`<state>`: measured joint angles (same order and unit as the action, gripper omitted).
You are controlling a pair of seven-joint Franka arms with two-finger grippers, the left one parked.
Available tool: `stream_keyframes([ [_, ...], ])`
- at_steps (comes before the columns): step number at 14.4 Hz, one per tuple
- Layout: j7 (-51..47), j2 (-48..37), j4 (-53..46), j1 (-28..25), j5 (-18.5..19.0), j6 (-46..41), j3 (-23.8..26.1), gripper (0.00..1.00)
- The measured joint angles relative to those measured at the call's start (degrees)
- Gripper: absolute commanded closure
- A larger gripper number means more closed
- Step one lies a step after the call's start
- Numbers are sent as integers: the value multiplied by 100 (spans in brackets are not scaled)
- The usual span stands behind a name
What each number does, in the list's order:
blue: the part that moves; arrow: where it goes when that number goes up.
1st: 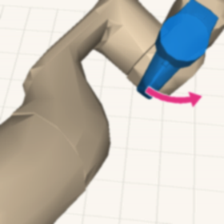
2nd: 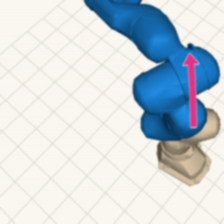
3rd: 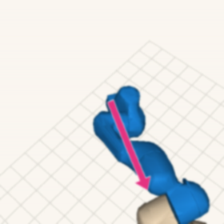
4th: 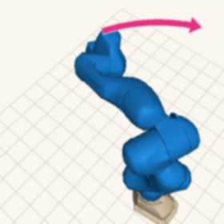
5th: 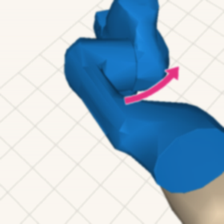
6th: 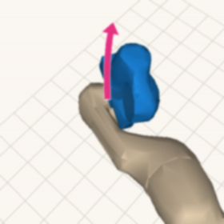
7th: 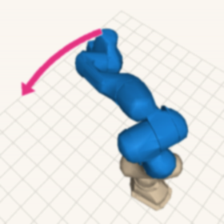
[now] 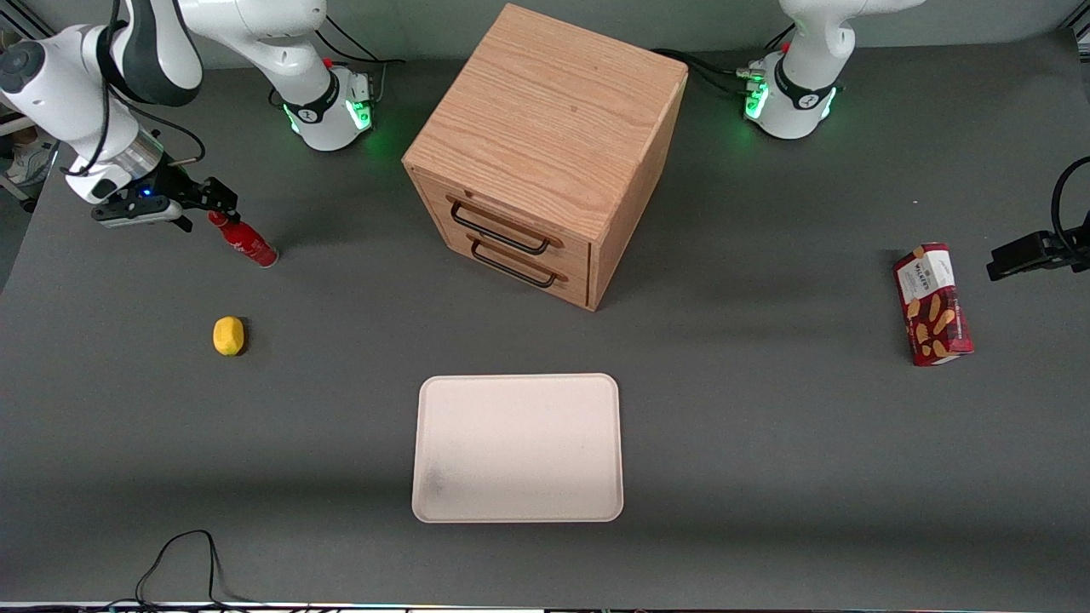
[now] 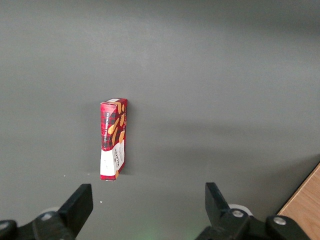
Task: Place coke bottle on tray
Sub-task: 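Move the open right gripper down over the red Coca-Cola bottle, then close the right gripper around the bottle's neck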
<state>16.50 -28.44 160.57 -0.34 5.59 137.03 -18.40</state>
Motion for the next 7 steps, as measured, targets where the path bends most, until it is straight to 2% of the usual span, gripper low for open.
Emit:
stream_keyframes([
  [7, 366, 304, 92, -1, 9, 223, -269, 0],
])
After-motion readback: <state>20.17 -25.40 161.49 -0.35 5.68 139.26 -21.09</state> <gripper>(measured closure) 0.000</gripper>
